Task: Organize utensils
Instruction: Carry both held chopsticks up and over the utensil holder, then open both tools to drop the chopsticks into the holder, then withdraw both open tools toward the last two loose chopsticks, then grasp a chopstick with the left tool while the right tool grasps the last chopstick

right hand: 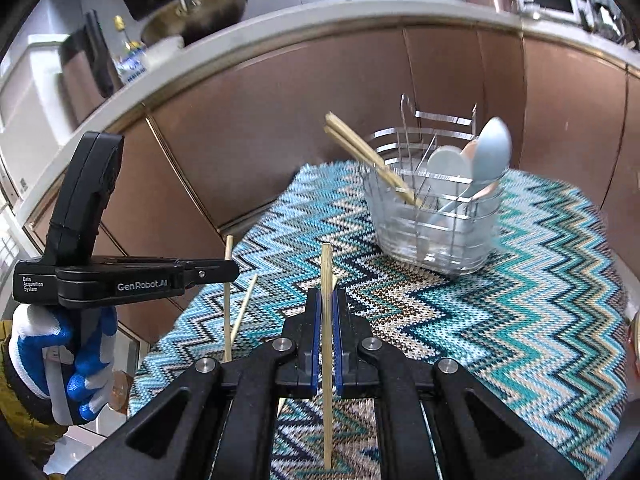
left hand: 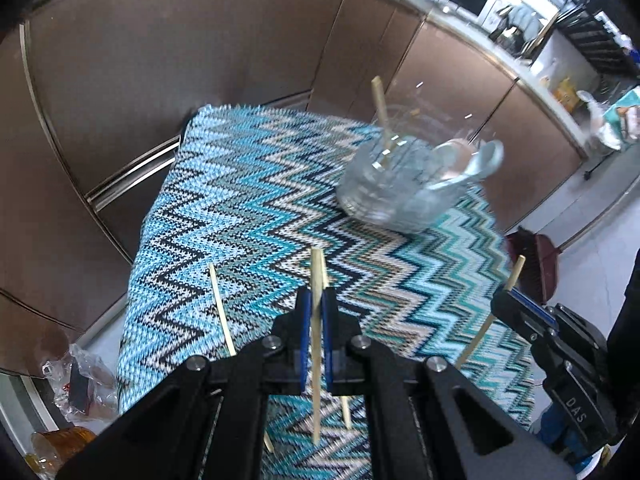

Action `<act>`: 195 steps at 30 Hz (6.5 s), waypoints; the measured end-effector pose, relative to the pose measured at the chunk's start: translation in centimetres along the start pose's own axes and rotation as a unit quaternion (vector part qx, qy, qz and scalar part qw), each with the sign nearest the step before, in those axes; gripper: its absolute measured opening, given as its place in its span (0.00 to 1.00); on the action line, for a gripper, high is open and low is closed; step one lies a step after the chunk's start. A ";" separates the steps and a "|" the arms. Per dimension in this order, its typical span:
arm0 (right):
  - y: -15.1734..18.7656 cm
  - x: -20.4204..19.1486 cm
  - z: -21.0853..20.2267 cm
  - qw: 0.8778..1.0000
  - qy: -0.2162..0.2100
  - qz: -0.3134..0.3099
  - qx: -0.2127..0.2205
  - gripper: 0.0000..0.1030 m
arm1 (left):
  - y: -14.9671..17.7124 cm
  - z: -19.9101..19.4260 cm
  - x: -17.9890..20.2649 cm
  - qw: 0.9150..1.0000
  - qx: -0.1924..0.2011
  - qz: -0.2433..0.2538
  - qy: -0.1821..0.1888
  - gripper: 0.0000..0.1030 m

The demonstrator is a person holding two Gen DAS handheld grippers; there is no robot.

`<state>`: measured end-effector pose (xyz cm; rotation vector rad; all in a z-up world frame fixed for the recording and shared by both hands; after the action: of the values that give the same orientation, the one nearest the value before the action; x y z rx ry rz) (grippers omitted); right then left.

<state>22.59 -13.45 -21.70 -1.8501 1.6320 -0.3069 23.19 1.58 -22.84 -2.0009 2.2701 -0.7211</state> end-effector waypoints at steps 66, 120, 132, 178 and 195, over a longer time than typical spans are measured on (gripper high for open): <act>-15.6 5.6 -3.2 0.974 0.075 -0.057 0.208 0.25 | -17.2 -4.1 9.0 0.953 0.297 0.053 0.019 0.22; -0.4 -7.1 -18.5 0.970 -0.019 -0.012 0.242 1.00 | 3.6 -19.3 6.3 0.955 0.292 0.030 0.031 0.80; 0.2 -5.2 -15.6 0.977 -0.004 0.006 0.212 1.00 | 2.6 -16.3 4.8 0.968 0.248 0.008 0.043 0.80; -0.8 -1.0 16.1 0.982 0.022 -0.033 -0.184 0.32 | 0.1 9.3 -9.0 0.993 -0.095 -0.070 -0.011 0.26; -2.2 0.3 20.1 0.968 0.021 -0.002 -0.252 0.12 | -0.9 11.7 -9.7 0.983 -0.162 -0.085 -0.002 0.10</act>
<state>35.81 -7.49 -35.82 -2.2250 1.8571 0.0815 29.42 6.92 -35.64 -2.3530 2.3647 -0.3719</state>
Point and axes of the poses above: each gripper's, at about its wrist camera, not at the fingertips, and z roughly the way its jaws point, x to its right, y to its underside, the point moved 5 cm from there along z, roughly the way its jaws point, and after that the axes turned 10 degrees about -x, right-handed, at the moved point
